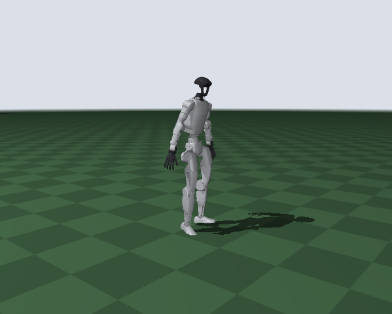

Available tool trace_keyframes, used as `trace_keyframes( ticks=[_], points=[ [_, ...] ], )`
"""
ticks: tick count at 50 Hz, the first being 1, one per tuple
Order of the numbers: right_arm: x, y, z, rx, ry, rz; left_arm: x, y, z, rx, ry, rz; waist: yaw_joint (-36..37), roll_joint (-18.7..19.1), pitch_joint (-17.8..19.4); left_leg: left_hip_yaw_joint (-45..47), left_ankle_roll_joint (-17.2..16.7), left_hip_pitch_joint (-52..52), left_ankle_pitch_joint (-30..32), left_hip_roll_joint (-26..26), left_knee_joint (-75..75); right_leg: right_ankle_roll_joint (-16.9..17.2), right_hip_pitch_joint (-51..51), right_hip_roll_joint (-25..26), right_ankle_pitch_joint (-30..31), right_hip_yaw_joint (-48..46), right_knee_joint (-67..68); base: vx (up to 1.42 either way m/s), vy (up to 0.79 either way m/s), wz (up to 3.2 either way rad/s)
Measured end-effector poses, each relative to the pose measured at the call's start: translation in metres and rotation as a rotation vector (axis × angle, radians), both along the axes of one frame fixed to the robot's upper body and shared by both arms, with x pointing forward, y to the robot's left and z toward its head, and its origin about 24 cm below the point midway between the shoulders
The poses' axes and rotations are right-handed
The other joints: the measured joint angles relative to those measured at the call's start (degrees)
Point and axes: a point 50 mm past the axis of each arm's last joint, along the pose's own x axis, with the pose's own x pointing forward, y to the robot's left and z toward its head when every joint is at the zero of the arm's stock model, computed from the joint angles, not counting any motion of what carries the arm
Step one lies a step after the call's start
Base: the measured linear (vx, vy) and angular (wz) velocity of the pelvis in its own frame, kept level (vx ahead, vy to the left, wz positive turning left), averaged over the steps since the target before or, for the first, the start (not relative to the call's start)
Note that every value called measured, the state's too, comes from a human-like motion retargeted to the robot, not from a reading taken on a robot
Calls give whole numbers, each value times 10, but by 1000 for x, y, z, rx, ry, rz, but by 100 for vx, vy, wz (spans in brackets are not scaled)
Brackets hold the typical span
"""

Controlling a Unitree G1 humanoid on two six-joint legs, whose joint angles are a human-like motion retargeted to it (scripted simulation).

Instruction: Upper body actions

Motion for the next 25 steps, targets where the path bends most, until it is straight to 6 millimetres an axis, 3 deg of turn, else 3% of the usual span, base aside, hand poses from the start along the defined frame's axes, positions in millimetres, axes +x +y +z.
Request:
trace_keyframes(
  ticks=[2, 5, 8, 12, 18, 20, 25],
  points=[
    [-26, 6, -3, 29, 155, -17, -7, -28, -11, -80, 6, 20, -2, 10, -33, 3, -9, -2, 2, 7, -2, 6, -9, -6, 6, 16, -6, 7, 2, -6],
    [-43, 8, -2, 34, 280, -63, -12, -67, -23, -189, 12, 33, -29, 35, -56, -7, -17, -10, 6, 22, 4, 1, 1, 7, 3, -8, -25, -12, -10, 37],
    [-33, 12, -3, 32, 231, -103, -14, -88, -27, -223, -4, 27, -58, 51, -64, -4, -28, -12, 12, 37, 9, -8, 6, 22, -4, 2, -31, -6, -10, 30],
    [-9, 25, -9, 105, 135, -108, -10, -102, -29, -182, -51, 57, -74, 58, -63, -7, -43, -27, 25, 53, 37, -19, 14, 34, -11, 0, -39, -12, -21, 25],
    [28, 29, -8, 157, 47, 5, 8, -92, -26, -158, -69, -28, -65, 36, -48, -19, -48, -73, 73, 58, 113, -32, 24, 22, -15, -19, -51, -18, -20, 36],
    [38, 26, -7, 154, 47, 72, 21, -78, -22, -126, -74, -117, -49, 19, -44, -31, -47, -96, 93, 48, 143, -36, 23, 9, -15, -24, -54, -17, -25, 24],
    [50, 20, -4, 128, 109, 261, 43, -24, -4, 23, 51, -419, -2, -24, -50, -70, -66, -127, 64, 1, 162, -42, 13, -17, -16, -46, -57, -12, -22, 40]
  ],
)
